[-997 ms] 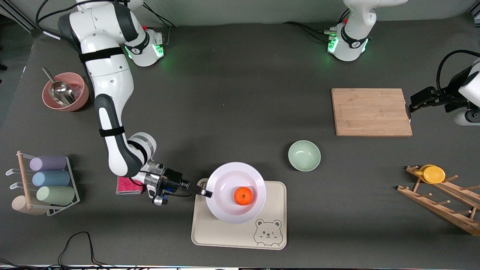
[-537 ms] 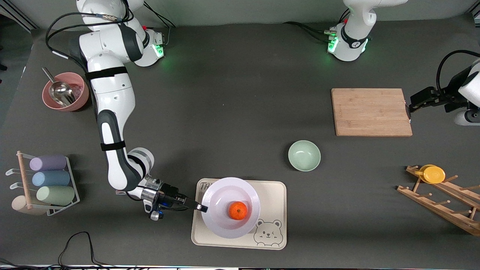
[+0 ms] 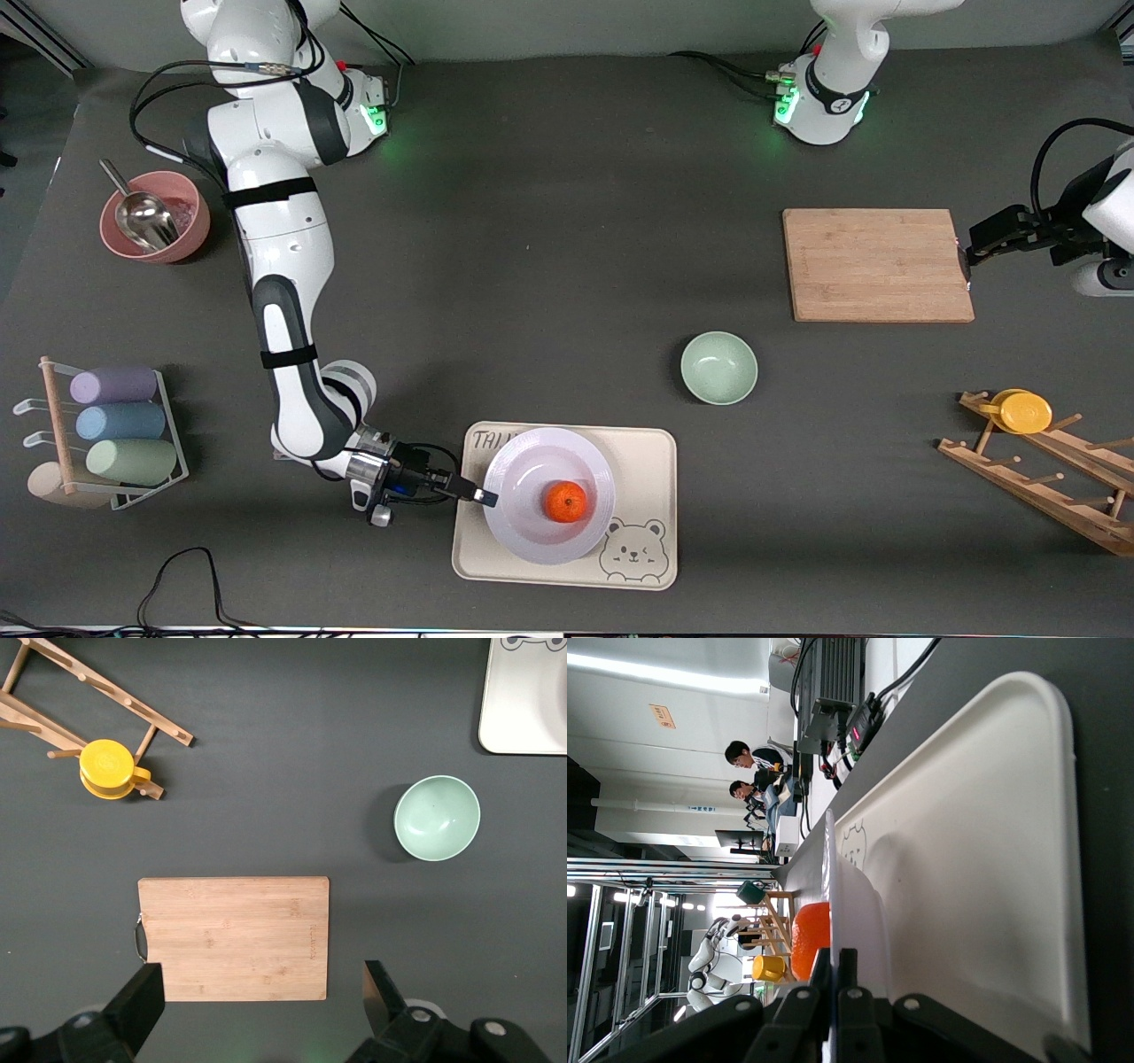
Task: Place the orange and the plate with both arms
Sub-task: 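Push the plate further onto the tray with the right gripper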
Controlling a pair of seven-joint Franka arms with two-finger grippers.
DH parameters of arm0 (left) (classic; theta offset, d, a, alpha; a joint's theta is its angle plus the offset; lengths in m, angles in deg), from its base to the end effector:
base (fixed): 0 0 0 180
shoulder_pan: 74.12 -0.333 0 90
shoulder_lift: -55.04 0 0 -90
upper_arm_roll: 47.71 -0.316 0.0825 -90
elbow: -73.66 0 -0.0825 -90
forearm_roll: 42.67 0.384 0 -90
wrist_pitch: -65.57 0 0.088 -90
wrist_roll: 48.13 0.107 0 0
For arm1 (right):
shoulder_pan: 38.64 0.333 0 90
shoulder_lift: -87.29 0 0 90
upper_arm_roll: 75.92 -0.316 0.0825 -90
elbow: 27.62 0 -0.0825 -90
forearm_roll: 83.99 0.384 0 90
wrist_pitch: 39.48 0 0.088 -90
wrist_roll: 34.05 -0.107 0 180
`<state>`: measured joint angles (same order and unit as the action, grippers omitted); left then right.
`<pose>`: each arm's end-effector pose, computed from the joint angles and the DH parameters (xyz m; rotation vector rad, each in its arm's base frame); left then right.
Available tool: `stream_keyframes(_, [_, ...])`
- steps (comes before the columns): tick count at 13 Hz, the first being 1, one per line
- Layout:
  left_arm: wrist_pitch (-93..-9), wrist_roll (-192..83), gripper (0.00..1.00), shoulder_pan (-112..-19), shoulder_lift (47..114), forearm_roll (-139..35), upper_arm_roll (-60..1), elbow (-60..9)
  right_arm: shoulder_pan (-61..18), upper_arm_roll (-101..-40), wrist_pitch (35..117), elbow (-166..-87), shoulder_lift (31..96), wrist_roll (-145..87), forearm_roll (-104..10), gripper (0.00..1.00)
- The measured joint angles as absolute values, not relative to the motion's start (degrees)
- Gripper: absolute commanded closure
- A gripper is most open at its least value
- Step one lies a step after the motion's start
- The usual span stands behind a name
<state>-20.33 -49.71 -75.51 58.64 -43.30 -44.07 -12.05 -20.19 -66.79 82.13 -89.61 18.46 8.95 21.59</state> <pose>0.5662 -0.0223 0.6184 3.1272 -0.0190 -0.0936 0.7476 0.2121 0.1045 -1.8593 0.2259 -0.3079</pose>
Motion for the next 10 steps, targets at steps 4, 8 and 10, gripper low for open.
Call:
stream_keyframes(4, [-20.3,-49.7,0.00,-75.5,58.6,-43.3,-44.1,-12.1,-20.1,-66.8,82.2,-89.3,17.8,10.2,21.6,1.00])
stream_keyframes(8, [-20.3,-49.7,0.00,-75.5,58.6,-43.3,-44.1,-12.0,-20.1,-66.8,82.2,-89.3,17.7,11.1,21.6,0.67])
stream_keyframes(10, [-20.3,-49.7,0.00,-75.5,58.6,-43.3,-44.1,-12.0,-20.1,-66.8,82.2,-89.2,17.7,11.1,21.6,0.53])
